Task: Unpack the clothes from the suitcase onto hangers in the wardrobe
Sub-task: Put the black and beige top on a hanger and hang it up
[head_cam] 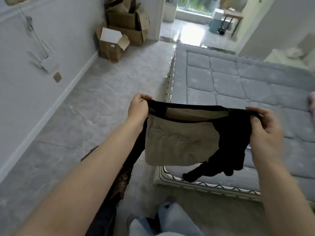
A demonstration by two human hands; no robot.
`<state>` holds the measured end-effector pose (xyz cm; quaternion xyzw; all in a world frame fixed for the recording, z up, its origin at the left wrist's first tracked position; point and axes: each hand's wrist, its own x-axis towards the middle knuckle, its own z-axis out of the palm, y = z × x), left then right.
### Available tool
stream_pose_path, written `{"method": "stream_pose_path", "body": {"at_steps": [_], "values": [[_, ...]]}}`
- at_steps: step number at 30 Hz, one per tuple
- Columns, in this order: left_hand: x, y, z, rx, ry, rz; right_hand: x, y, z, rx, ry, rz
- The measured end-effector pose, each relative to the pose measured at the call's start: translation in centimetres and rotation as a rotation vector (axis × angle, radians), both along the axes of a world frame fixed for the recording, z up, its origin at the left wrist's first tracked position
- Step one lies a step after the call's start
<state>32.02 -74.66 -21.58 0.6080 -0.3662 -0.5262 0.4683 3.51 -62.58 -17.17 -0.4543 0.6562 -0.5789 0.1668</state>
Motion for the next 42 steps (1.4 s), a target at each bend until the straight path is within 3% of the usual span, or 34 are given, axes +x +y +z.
{"method": "stream_pose_path", "body": {"at_steps": [6,14,23,30,39,42], "values": [[-7.9,-0.3,1.2,-0.049,-0.168,-0.316,-6.0,2.6,-0.9,0.100,-0.102,-0.124],[-19.7,0.6,0.8,-0.175,-0.538,-0.533,-14.6,6.2,-4.3,0.258,0.074,-0.244],[-32.2,1.3,-2.5,0.036,-0.344,-0.301,-26.6,6.5,-7.3,0.198,-0.155,-0.055],[-37.4,0.3,-4.1,0.110,-0.232,-0.122,-32.9,5.5,-9.6,0.264,-0.187,-0.037],[-40.3,-3.4,-7.8,0.189,-0.204,-0.231,-33.9,0.0,-12.6,0.460,-0.385,-0.100],[-40.8,-5.4,-9.5,0.216,-0.251,-0.281,-33.8,-1.5,-14.1,0.558,-0.336,-0.167]]}}
